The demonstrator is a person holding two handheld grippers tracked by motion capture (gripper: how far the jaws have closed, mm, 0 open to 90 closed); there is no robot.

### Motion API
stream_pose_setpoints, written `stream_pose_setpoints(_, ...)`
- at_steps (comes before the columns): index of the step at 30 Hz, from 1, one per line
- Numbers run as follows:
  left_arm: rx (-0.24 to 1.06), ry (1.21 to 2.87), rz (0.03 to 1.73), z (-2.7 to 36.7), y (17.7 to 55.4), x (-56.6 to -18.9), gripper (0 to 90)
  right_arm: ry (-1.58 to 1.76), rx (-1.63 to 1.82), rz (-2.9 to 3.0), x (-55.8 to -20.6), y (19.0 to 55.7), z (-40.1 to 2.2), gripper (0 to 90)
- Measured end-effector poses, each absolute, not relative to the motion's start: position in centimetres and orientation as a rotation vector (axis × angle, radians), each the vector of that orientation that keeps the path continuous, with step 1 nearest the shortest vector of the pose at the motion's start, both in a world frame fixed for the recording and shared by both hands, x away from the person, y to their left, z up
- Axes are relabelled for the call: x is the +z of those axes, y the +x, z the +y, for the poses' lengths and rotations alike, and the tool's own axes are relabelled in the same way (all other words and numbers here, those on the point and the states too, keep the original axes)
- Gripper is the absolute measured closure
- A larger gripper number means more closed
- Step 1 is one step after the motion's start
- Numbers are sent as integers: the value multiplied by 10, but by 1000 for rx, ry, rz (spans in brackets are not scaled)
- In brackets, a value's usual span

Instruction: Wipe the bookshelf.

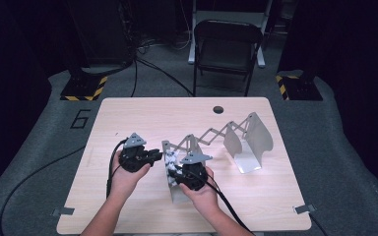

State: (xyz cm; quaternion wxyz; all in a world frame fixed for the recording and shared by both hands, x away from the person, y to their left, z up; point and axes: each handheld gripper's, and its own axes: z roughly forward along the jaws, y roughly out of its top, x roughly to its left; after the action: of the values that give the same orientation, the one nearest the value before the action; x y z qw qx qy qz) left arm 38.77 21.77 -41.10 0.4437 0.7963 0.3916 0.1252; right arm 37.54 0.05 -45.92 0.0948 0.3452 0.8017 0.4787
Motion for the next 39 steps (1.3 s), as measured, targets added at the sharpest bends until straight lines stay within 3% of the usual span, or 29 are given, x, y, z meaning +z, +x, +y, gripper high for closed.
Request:
stream_pose_setpoints(5,308,1982,951,214,373,-417,749,950,1600,2201,-411,366,-4,739)
stream_pose_setpoints(9,325,1971,945,214,370,-419,758,934,1592,2200,-409,365,-4,740)
stream_pose_setpoints(15,310,1953,949,213,362,-424,765,1049,1369,2435,-479,367,2,740)
stream_pose_setpoints(18,273,1954,940,213,357,-428,763,1114,1368,2479,-491,362,-1,739)
stream_pose_setpoints(25,265,1931,914,213,345,-424,756,965,1645,2313,-421,338,-20,740)
stream_pose_setpoints(28,282,1942,901,212,341,-424,759,930,1654,2308,-414,330,-22,740)
stream_pose_setpoints(39,278,1977,877,211,341,-435,769,1155,1408,2575,-515,346,-15,739)
